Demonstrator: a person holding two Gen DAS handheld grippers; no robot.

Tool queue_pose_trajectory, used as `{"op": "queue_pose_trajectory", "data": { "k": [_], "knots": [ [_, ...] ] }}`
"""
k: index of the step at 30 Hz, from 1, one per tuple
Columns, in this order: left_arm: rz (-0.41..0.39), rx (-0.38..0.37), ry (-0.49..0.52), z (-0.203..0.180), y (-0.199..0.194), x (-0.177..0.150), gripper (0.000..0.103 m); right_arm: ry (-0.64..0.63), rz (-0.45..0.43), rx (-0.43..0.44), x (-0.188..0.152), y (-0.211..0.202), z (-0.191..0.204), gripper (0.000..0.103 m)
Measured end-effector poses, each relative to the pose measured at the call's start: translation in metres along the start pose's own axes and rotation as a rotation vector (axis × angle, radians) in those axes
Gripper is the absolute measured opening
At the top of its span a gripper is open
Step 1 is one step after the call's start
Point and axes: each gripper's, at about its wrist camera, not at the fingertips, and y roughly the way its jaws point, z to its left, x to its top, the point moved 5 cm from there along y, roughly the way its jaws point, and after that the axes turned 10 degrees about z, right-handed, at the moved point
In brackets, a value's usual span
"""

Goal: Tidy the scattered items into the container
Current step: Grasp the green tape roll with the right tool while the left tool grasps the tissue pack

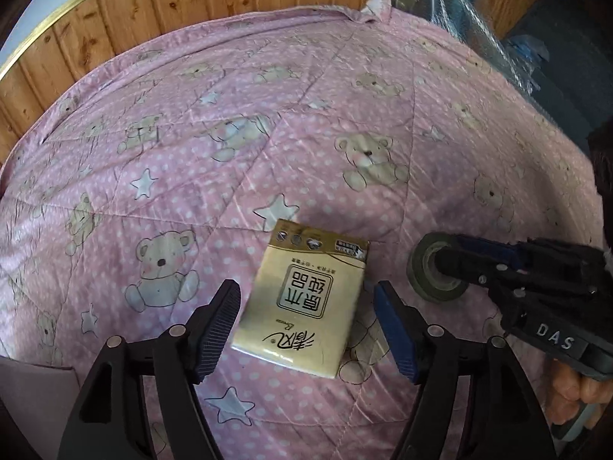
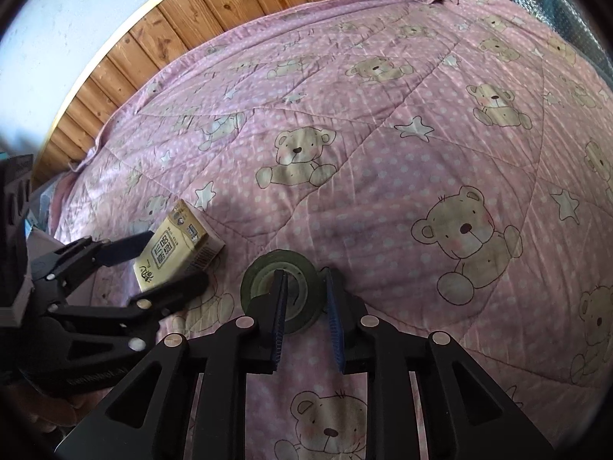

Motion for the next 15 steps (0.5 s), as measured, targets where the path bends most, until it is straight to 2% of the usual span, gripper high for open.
{"op": "queue_pose_trajectory", "data": {
  "k": [1,3,4,5,6,8,15],
  "knots": [
    [0.030,0.011,0.006,-0.002,0.008,-0.003,0.073,-0.009,-0.002,-0.008,0.000,0.000,0.001,0.021],
    [0.010,-0.012,-0.026,0.000,0.008,-0.005,0.071,-0.034,-0.012,-0.040,-0.001,0.001,0.003,0.019],
    [0.005,-0.021,-0.051,0.004,0.006,-0.005,0.068,-0.045,-0.017,-0.047,-0.001,0.001,0.004,0.019],
    [0.002,-0.022,-0.073,0.007,0.004,-0.005,0.055,-0.054,-0.020,-0.050,-0.002,0.001,0.005,0.019],
    [0.001,-0.032,-0.087,0.010,0.002,-0.005,0.054,-0.055,-0.024,-0.047,-0.002,0.001,0.004,0.018],
    [0.001,-0.066,-0.118,0.014,-0.002,-0.007,0.054,-0.051,-0.029,-0.036,-0.003,0.000,0.003,0.018],
    [-0.044,-0.080,-0.146,0.009,-0.034,-0.018,0.053,0.003,-0.045,0.024,-0.015,-0.027,0.001,0.017]
  ]
}}
